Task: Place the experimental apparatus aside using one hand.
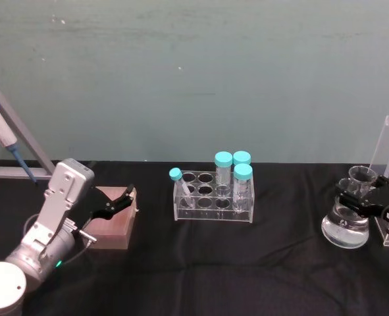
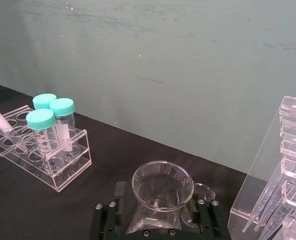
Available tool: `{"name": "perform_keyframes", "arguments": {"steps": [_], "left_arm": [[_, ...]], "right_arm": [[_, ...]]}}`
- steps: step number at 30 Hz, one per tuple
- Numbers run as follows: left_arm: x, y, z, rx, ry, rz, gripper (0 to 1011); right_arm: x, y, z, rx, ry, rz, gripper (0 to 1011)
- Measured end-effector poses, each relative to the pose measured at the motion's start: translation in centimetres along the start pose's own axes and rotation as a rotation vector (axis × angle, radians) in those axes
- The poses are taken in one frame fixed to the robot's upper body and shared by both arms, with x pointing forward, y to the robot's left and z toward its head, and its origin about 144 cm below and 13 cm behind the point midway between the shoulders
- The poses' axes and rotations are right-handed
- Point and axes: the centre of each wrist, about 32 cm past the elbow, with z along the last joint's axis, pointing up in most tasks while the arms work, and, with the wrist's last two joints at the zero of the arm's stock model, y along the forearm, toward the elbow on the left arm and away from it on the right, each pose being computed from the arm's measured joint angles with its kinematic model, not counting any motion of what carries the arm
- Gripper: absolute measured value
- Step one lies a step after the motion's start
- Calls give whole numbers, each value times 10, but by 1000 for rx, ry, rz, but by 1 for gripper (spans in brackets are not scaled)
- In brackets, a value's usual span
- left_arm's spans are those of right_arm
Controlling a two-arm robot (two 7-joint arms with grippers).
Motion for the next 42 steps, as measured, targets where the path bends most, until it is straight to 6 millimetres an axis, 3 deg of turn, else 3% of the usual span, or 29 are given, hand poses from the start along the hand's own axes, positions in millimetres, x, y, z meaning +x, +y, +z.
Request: {"name": "perform_keyframes", "arguments": {"steps": [11,42], "left_arm": [[0,0,0,0,0,0,1000],[0,0,0,0,0,0,1000]], "right_arm": [[0,0,0,1,0,0,1003],[-2,-10,11,60,-82,-61,1003]]}}
